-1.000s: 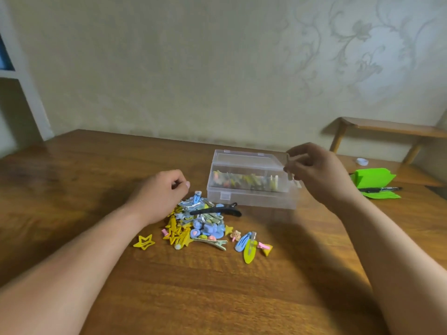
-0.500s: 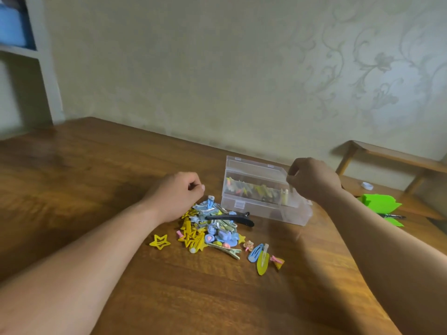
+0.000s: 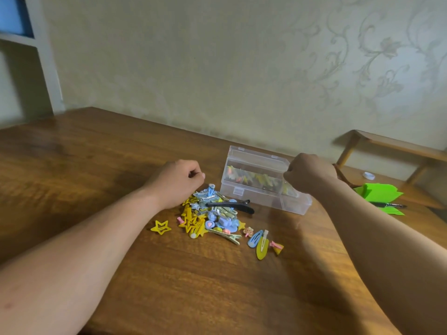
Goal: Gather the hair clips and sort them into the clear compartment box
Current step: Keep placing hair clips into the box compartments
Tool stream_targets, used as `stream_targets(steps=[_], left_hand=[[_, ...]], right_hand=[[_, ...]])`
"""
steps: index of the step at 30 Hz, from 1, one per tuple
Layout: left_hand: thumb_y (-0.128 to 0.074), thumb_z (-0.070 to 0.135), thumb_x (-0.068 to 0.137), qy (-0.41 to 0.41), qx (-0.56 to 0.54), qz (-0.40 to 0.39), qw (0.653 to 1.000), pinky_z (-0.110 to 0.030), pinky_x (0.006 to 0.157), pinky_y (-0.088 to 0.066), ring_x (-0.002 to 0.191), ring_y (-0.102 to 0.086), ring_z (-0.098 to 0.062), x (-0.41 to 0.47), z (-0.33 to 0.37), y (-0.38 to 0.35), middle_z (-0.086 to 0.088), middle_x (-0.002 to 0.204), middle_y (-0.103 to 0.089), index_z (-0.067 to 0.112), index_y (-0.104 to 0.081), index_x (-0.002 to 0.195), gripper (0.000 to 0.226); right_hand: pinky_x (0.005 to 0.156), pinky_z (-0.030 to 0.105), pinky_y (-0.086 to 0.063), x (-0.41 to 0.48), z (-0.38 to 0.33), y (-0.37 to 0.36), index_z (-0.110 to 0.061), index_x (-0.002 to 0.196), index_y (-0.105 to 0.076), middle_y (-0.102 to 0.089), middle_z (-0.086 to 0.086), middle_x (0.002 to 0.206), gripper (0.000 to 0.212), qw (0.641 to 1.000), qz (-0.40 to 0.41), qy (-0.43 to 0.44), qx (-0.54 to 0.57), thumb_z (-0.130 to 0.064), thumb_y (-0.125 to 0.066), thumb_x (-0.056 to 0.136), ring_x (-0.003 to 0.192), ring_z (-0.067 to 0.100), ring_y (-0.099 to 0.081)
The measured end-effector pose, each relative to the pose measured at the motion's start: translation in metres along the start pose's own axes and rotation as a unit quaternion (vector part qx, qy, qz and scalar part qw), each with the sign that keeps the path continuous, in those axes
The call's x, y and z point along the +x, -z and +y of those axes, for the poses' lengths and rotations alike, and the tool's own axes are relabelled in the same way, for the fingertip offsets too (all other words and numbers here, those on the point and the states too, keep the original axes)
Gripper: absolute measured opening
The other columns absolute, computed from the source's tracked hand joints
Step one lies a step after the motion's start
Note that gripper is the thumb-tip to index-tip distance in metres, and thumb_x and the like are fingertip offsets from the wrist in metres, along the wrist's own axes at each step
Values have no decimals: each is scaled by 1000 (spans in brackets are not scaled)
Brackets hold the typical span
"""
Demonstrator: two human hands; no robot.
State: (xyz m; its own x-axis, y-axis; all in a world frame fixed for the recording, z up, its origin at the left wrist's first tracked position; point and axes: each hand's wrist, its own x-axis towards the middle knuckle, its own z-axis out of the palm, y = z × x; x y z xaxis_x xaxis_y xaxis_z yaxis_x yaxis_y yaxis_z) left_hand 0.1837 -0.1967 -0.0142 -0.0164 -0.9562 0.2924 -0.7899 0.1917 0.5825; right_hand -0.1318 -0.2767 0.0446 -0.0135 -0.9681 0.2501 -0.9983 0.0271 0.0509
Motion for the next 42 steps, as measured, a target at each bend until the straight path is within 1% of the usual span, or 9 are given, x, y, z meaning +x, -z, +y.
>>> stream_targets(steps=[5,9,16,22,26,31,36,40,42], left_hand=[[-58,40,106,0,-4,-1,1000,-29,61,-39,77,-62,-6,0,-1,0,20,79,-64,25,-69,86,27],[-58,41,105,1,2,2,1000,-30,61,-41,77,-63,-9,0,-1,-2,15,80,-68,26,-71,87,27],[-61,42,104,9,5,12,1000,-34,69,-50,80,-66,-13,1,-3,-1,12,82,-71,26,-71,85,27],[-61,41,104,17,7,5,1000,-35,69,-51,79,-66,-15,-1,2,0,8,80,-72,27,-71,85,26],[-62,40,104,21,11,5,1000,-34,67,-50,78,-67,-13,-2,5,1,9,79,-72,28,-71,85,24],[-63,43,103,27,10,4,1000,-37,71,-55,77,-68,-13,-2,3,1,9,78,-73,29,-72,86,24],[-62,43,103,20,6,-3,1000,-34,68,-53,76,-68,-10,-1,2,0,10,78,-73,29,-72,86,24],[-62,42,103,18,2,5,1000,-30,62,-45,73,-65,-10,0,0,0,8,74,-70,27,-70,84,25],[-61,42,103,16,-2,2,1000,-31,61,-44,71,-63,-10,0,0,-1,8,73,-69,27,-69,83,26]], right_hand=[[52,25,-46,-21,0,10,-23,87,-73,-71,-4,79,18,994,61,19,92,-26,-58,96,65,16,-62],[63,33,-58,-67,-5,26,-26,96,-77,-74,-11,82,13,953,92,110,265,-30,-65,100,70,10,-67],[72,33,-58,-105,-3,53,-32,90,-76,-76,-10,85,17,916,-217,251,227,-49,-77,91,77,9,-70],[85,38,-59,-109,-5,49,-34,100,-75,-76,-12,97,22,885,-330,280,169,-48,-84,85,90,10,-70],[80,27,-56,-107,-2,47,-34,101,-76,-74,-14,96,14,888,-325,282,159,-41,-81,90,89,6,-68],[82,32,-58,-100,8,44,-34,99,-75,-75,-11,97,8,893,-305,280,178,-37,-79,93,86,6,-68],[63,32,-53,-89,24,45,-17,97,-74,-75,9,87,5,855,-257,274,358,-22,-76,97,73,16,-66],[66,34,-56,-74,28,39,-8,104,-77,-74,14,91,8,817,-170,186,518,-7,-70,100,77,23,-65],[67,33,-59,-63,23,38,-9,104,-79,-77,11,91,11,832,-116,142,523,-8,-68,101,77,21,-67]])
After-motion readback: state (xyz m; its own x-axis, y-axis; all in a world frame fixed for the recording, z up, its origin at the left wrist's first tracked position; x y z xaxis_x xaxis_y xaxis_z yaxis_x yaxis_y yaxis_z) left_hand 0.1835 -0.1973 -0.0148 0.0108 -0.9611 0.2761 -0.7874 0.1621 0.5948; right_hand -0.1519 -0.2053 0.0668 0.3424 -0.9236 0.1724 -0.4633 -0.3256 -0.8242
